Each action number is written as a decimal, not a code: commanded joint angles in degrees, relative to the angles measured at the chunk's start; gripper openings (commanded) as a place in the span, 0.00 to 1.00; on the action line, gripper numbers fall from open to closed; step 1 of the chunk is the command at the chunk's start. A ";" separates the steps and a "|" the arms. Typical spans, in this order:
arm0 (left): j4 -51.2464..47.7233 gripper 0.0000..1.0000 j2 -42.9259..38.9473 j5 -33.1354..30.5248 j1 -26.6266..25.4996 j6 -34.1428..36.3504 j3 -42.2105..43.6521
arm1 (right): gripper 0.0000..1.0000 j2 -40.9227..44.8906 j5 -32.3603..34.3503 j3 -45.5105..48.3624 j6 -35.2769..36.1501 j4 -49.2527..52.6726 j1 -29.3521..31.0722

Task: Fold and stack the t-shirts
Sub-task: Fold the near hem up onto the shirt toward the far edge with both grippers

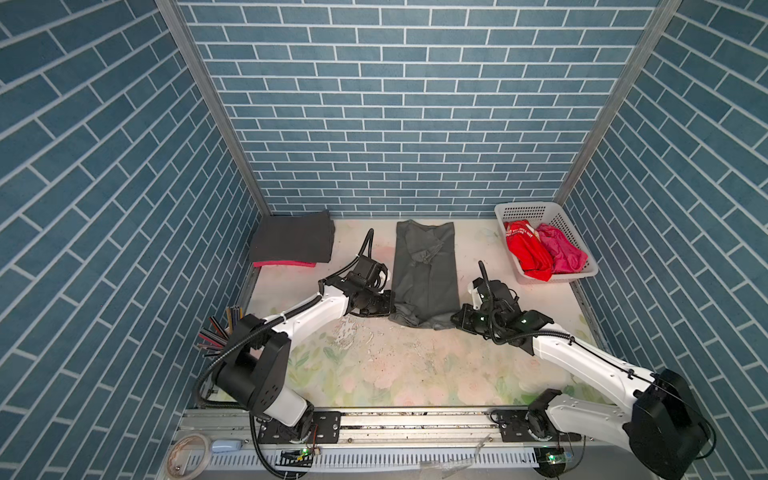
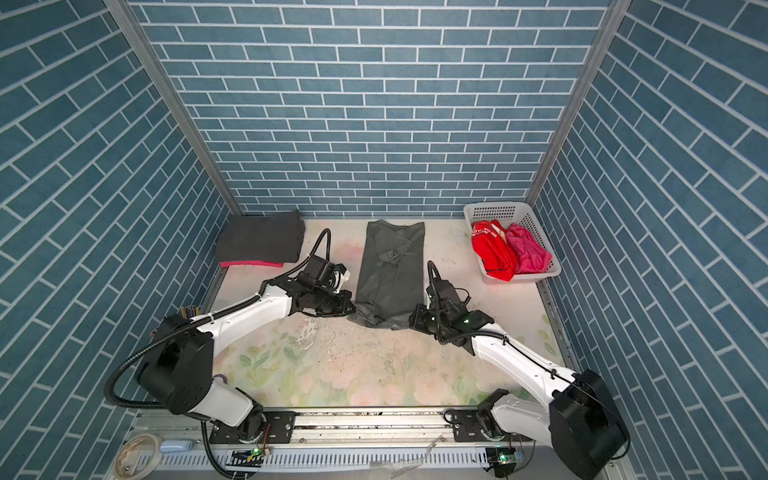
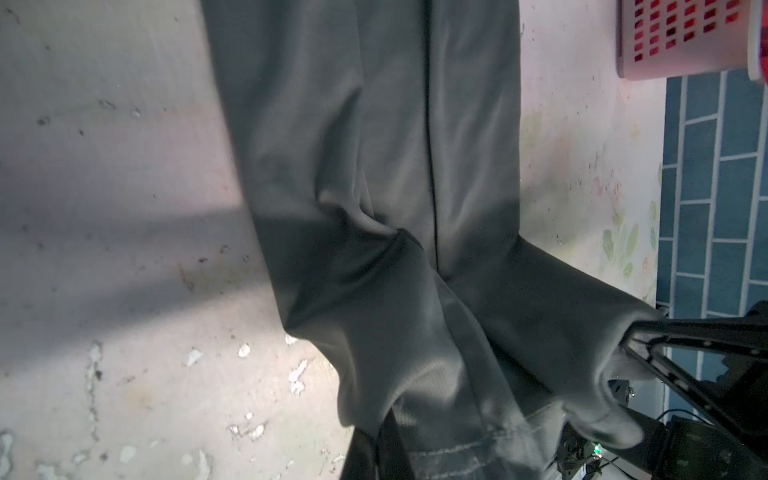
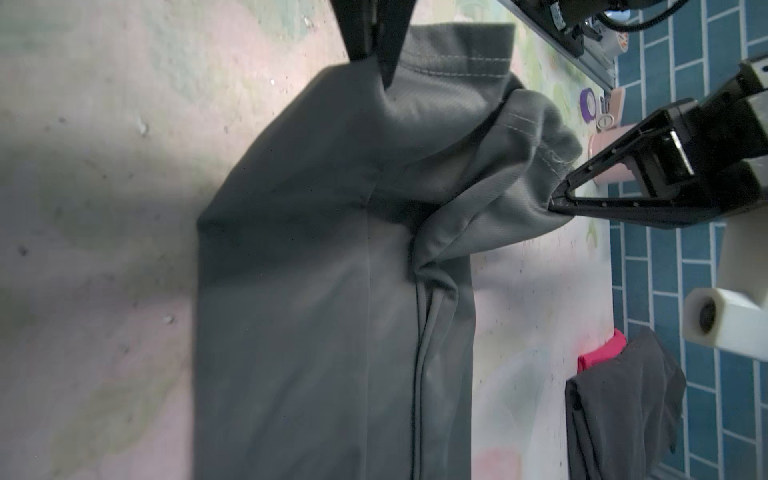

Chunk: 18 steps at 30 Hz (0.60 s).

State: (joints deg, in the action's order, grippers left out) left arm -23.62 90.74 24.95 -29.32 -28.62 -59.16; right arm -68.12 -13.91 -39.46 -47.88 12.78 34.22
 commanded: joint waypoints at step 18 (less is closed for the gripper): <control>-10.23 0.00 32.50 -4.38 6.43 3.05 -37.24 | 0.00 -35.72 -14.63 -26.81 14.44 -5.71 -16.34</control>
State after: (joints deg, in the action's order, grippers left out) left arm -30.41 120.88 21.69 -23.88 -26.28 -93.34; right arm -102.00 -26.35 -63.70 -36.29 7.25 18.57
